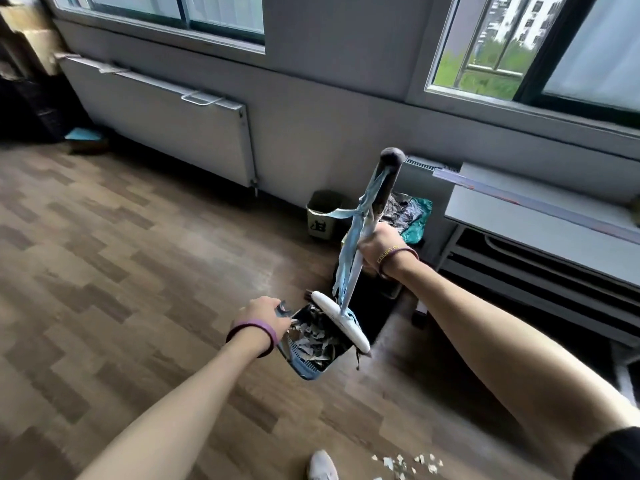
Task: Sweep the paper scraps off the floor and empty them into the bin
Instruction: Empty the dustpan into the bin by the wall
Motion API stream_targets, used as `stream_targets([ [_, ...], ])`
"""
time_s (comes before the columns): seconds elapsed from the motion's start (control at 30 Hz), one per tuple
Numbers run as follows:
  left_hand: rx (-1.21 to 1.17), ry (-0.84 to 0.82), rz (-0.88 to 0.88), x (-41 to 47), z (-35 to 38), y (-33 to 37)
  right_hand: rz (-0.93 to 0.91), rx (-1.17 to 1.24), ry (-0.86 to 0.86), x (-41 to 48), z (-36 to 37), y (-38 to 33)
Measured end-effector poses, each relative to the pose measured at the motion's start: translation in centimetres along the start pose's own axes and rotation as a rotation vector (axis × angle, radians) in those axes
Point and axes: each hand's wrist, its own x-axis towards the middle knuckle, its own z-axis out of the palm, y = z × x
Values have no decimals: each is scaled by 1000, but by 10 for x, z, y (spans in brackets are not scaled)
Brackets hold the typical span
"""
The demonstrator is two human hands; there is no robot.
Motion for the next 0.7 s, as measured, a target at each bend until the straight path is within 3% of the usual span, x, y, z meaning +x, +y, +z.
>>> stream_targets([
  [0.7, 7, 38, -62, 306, -90, 47, 35, 91, -2, 319, 21, -87],
])
